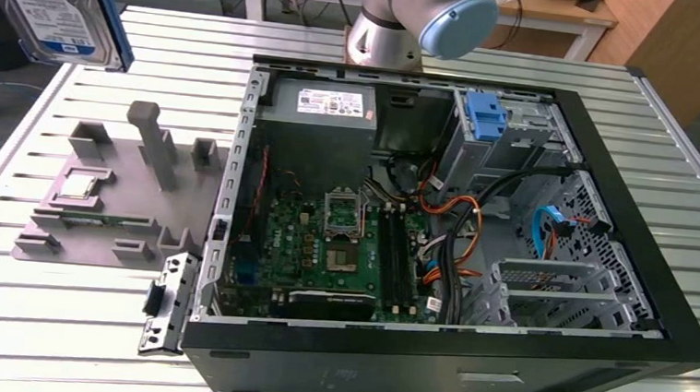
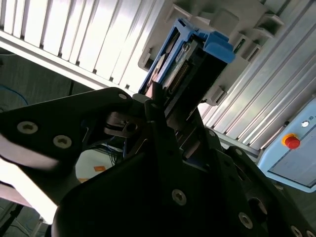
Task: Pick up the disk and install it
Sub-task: 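Pick up the disk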
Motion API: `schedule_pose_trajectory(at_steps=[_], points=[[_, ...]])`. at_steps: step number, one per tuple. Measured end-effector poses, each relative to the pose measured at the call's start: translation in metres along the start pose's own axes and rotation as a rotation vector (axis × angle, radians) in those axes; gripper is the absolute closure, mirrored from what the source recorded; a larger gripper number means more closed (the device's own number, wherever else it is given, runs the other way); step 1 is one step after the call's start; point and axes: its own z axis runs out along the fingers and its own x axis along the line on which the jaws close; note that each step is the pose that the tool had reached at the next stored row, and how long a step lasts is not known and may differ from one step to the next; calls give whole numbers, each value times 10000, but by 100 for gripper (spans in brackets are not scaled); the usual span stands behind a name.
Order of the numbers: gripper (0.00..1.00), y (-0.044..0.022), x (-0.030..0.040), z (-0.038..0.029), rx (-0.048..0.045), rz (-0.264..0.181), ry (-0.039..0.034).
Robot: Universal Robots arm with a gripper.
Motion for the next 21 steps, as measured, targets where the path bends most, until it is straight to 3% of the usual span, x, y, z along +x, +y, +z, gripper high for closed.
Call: schedule_pose_trajectory(at_steps=[14,21], points=[[65,2,-9,-239,-1,-1,0],[65,2,-12,-286,0,0,-1]])
